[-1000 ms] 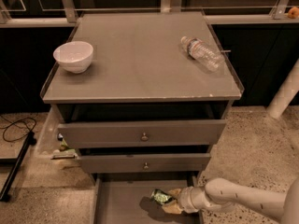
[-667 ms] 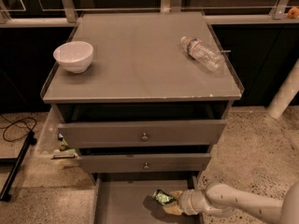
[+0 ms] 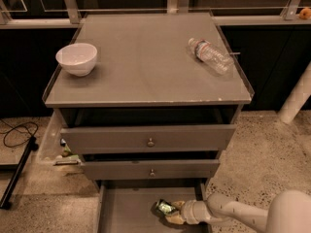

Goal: Place green can into bottom drawer

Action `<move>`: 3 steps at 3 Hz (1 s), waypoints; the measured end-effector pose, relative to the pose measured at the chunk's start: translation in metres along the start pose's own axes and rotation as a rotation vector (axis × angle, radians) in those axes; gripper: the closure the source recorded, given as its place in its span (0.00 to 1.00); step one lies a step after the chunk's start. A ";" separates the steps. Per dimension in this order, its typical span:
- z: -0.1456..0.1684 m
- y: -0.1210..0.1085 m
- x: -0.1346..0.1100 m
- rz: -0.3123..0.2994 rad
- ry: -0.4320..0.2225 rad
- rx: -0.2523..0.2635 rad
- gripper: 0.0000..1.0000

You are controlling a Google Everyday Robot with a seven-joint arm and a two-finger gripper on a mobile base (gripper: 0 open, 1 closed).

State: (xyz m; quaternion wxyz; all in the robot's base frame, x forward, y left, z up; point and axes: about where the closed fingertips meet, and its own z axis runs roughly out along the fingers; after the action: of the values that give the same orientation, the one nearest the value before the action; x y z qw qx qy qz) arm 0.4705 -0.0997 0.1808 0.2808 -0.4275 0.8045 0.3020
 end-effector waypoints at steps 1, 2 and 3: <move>0.024 -0.011 0.010 0.000 -0.005 -0.007 1.00; 0.024 -0.013 0.011 0.002 -0.007 -0.003 0.81; 0.024 -0.013 0.011 0.002 -0.007 -0.003 0.57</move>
Offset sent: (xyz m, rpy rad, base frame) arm 0.0074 0.0061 -0.0216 0.0068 0.0012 0.0040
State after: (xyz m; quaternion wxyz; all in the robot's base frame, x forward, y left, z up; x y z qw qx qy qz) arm 0.4812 -0.0936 0.1540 0.2825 -0.4262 0.8035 0.3049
